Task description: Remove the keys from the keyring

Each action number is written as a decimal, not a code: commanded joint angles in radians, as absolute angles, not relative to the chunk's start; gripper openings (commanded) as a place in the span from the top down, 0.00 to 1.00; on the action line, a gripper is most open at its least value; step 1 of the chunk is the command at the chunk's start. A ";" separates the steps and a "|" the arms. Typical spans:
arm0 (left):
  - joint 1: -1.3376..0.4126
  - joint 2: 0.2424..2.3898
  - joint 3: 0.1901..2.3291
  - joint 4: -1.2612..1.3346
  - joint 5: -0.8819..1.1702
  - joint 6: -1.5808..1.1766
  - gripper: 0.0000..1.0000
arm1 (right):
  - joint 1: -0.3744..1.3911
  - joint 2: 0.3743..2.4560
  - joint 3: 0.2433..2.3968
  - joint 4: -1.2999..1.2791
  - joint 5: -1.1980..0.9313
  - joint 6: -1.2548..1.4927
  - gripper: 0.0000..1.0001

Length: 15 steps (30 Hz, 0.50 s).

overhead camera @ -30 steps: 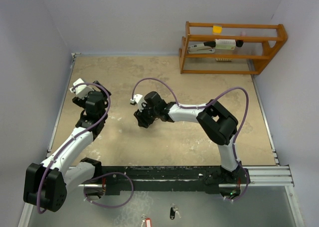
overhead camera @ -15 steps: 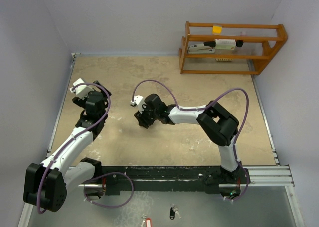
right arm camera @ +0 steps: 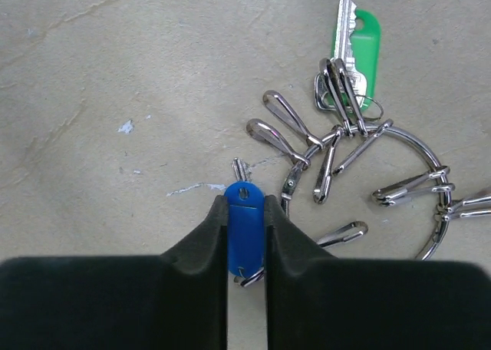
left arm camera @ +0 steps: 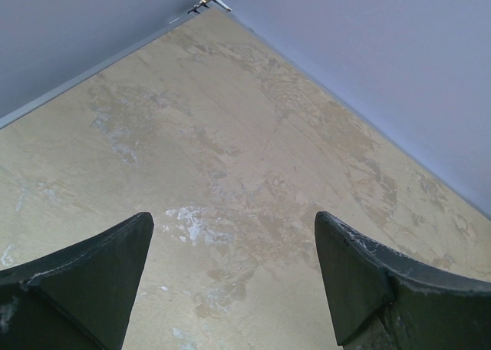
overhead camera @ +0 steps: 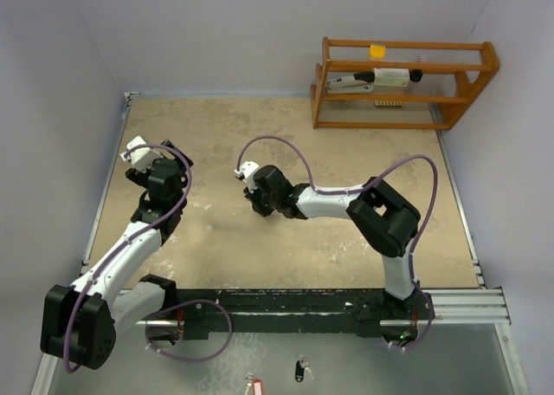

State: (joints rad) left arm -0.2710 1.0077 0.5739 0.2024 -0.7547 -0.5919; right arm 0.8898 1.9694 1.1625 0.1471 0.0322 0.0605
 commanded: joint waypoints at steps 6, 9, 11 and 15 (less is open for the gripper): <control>-0.275 0.993 0.578 0.249 -0.752 -0.592 0.17 | 0.881 2.040 1.143 -0.101 0.164 0.078 1.00; -0.274 1.000 0.580 0.250 -0.749 -0.591 0.17 | 0.881 2.031 1.176 -0.105 0.167 0.078 1.00; -0.274 1.008 0.582 0.252 -0.746 -0.591 0.17 | 0.881 2.022 1.196 -0.108 0.166 0.080 1.00; -0.275 1.019 0.586 0.249 -0.741 -0.589 0.17 | 0.881 1.976 1.229 -0.123 0.148 0.079 1.00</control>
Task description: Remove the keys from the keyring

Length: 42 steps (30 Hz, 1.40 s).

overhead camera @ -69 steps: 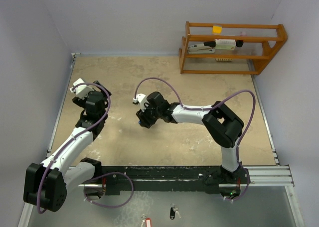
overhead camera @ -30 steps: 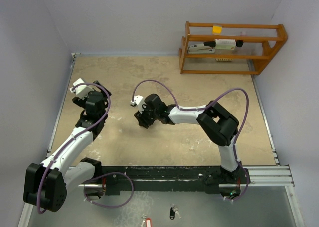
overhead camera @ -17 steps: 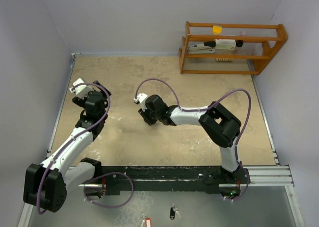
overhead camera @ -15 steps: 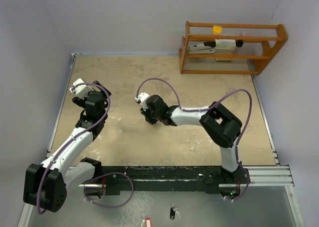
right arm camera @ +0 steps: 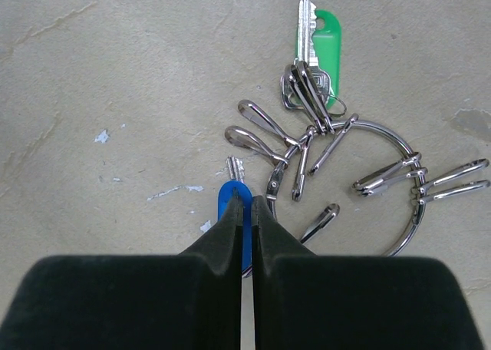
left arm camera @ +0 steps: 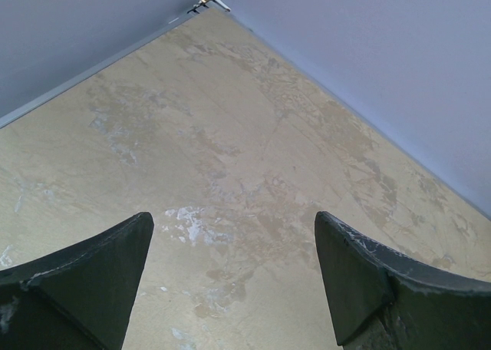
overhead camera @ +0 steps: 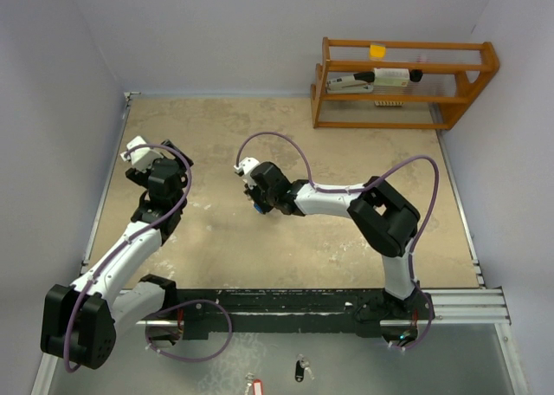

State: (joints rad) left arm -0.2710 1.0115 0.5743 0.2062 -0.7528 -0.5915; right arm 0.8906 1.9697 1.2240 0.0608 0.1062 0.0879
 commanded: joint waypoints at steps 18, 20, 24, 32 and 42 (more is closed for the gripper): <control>-0.275 1.079 0.550 0.456 -0.509 -0.488 0.32 | 0.881 1.595 1.262 -0.071 0.109 0.082 1.00; -0.275 1.083 0.534 0.524 -0.424 -0.462 0.34 | 0.881 1.557 1.265 -0.048 0.111 0.081 1.00; -0.274 1.098 0.503 0.680 -0.221 -0.423 0.33 | 0.881 1.479 1.242 0.047 0.117 0.080 1.00; -0.274 1.205 0.561 0.838 0.216 -0.450 0.14 | 0.881 1.408 1.247 0.222 0.141 0.012 1.00; -0.299 1.264 0.558 0.999 0.501 -0.503 0.13 | 0.882 1.391 1.295 0.279 0.173 -0.024 1.00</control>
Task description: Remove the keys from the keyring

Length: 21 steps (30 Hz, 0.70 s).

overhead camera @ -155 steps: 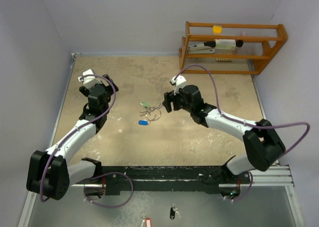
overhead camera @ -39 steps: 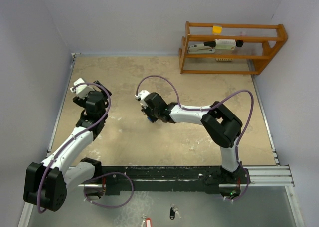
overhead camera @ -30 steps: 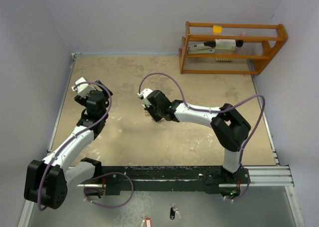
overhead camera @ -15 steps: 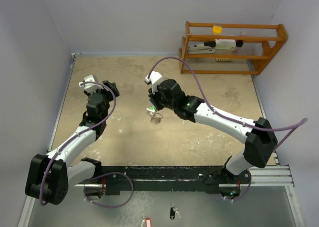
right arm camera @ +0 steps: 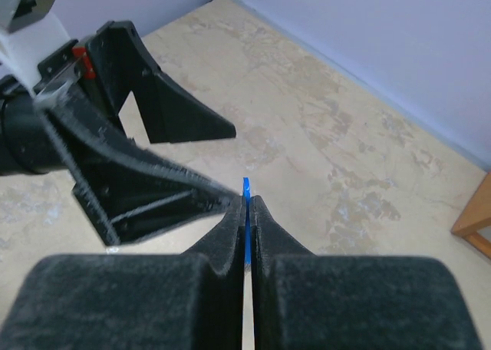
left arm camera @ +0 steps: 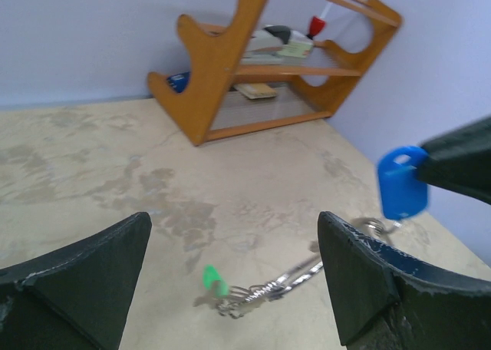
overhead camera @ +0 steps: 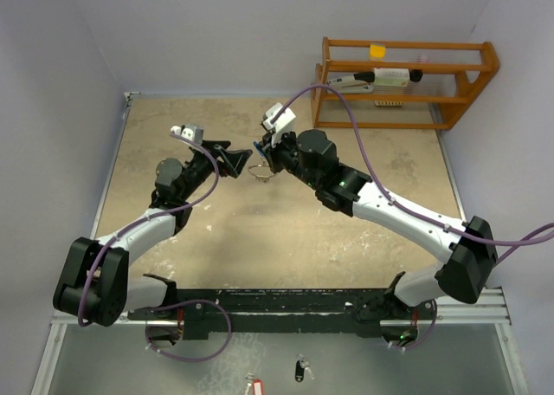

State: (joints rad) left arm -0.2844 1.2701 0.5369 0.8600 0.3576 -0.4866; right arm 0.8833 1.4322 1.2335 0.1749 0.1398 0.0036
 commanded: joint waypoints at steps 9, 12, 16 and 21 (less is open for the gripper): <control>-0.318 1.262 0.557 1.003 0.550 -0.505 0.20 | 0.881 1.369 1.299 0.328 0.224 -0.045 1.00; -0.327 1.264 0.557 1.020 0.555 -0.512 0.22 | 0.881 1.365 1.293 0.343 0.228 -0.040 1.00; -0.335 1.272 0.556 1.052 0.557 -0.528 0.23 | 0.881 1.365 1.285 0.361 0.230 -0.021 1.00; -0.343 1.286 0.558 1.086 0.544 -0.537 0.27 | 0.881 1.367 1.284 0.374 0.228 0.000 1.00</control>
